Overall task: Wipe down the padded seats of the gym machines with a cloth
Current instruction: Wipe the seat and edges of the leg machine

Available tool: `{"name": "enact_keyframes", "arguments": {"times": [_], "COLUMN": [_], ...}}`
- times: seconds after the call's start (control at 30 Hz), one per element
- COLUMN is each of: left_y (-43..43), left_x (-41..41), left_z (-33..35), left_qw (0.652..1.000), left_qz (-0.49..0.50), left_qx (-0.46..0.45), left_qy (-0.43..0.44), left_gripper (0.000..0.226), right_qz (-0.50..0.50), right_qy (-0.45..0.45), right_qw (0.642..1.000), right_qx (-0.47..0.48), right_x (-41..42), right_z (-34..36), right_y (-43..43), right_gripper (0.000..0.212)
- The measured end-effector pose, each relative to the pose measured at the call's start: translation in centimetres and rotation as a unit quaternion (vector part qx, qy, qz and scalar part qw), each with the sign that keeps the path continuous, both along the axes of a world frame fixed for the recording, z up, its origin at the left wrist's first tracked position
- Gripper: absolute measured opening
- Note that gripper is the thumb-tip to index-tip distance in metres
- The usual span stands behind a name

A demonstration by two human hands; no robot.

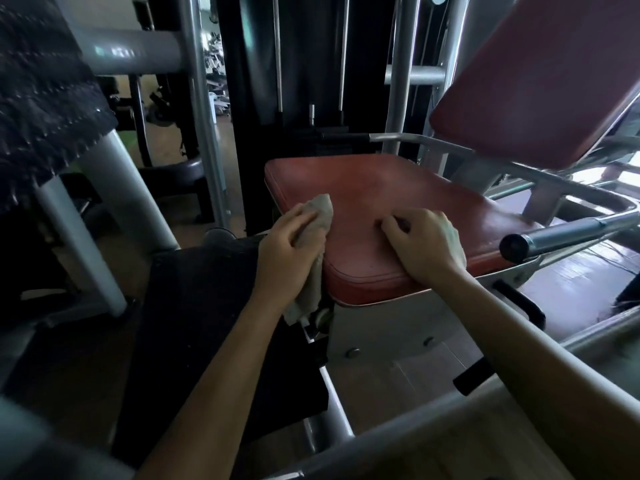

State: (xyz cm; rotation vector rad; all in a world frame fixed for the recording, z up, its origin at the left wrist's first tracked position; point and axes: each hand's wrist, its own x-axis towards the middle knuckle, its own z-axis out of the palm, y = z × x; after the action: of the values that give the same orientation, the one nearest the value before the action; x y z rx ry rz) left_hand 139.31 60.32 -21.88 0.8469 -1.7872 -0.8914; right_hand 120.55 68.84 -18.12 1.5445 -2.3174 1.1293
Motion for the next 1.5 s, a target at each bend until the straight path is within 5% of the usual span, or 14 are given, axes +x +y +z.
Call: {"name": "enact_keyframes", "arguments": {"times": [0.1,0.33,0.6,0.77,0.9,1.13,1.5], "left_y": [0.2,0.0,3.1,5.0,6.2,8.0,7.4], "left_x": [0.6,1.4,8.2,7.4,5.6,2.1,-0.7], "left_z": [-0.3,1.3,-1.9,-5.4,-6.6,-6.5,-6.1], "left_qw": [0.997,0.992,0.984,0.969,0.952,0.924,0.923], "left_qz": [-0.063,0.032,0.169,0.166,0.161,0.116,0.115], "left_qx": [-0.01,-0.112,0.025,0.115,0.157,0.192,0.147], "left_qy": [-0.043,-0.056,0.048,0.141,0.209,0.31,0.336], "left_gripper": [0.049,0.035,0.027,0.029,0.024,0.022,0.023], "right_qz": [-0.012,-0.016,0.087,0.202,0.135,0.086,0.05], "right_qy": [0.015,0.004,0.069,0.052,0.087,-0.026,-0.01], "right_qw": [1.0,1.0,0.993,0.975,0.986,0.984,0.993], "right_qx": [0.004,0.016,0.049,0.08,0.033,-0.154,-0.106], "right_x": [0.2,0.2,0.3,4.3,6.0,5.9,5.5], "right_z": [0.0,0.1,0.9,0.8,-0.7,-1.5,-1.0], "right_y": [-0.1,0.0,0.1,-1.5,-2.3,-1.7,-1.8], "right_gripper": [0.035,0.034,0.018,0.033,0.038,0.034,0.036]}}
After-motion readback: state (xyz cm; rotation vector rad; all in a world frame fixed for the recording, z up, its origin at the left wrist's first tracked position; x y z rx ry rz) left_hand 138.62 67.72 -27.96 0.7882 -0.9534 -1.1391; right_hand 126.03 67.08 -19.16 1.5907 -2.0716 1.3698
